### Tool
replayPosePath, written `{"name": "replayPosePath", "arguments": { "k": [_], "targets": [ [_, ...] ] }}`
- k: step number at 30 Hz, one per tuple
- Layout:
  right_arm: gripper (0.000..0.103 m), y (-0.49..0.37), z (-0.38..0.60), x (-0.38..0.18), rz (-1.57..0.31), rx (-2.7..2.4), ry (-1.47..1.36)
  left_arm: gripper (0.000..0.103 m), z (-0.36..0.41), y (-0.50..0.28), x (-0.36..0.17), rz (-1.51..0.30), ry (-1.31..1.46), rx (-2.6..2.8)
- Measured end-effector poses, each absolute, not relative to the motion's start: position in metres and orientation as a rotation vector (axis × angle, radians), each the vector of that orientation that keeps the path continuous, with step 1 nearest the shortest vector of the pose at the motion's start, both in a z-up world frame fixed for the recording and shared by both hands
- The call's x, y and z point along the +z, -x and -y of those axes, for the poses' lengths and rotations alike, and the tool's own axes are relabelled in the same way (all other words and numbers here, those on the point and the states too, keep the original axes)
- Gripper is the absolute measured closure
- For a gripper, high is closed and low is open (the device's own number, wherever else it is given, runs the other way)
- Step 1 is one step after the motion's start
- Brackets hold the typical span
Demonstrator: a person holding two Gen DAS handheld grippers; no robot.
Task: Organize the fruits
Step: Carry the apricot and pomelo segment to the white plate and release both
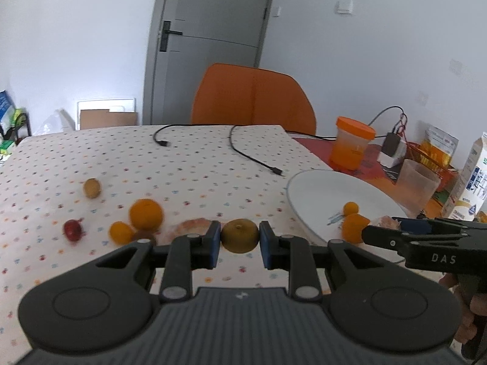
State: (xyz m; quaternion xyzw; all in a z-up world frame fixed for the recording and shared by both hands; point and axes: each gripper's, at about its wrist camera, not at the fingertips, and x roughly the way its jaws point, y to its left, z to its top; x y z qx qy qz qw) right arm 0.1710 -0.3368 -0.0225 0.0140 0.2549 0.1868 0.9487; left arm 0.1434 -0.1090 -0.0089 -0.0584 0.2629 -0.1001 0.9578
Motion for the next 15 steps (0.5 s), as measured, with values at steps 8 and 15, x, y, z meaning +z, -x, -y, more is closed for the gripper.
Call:
{"name": "replayPosePath", "arguments": {
  "k": [8, 15],
  "targets": [
    [0.037, -0.175, 0.363, -0.027, -0.508, 0.301, -0.048, 0.078, 0.136, -0.157, -0.008, -0.543, 0.083, -0.256],
    [0.037, -0.180, 0.373, -0.027, -0.476, 0.261, -0.037, 0.078, 0.164, -0.174, -0.007, -0.544, 0.054, -0.300]
  ]
}}
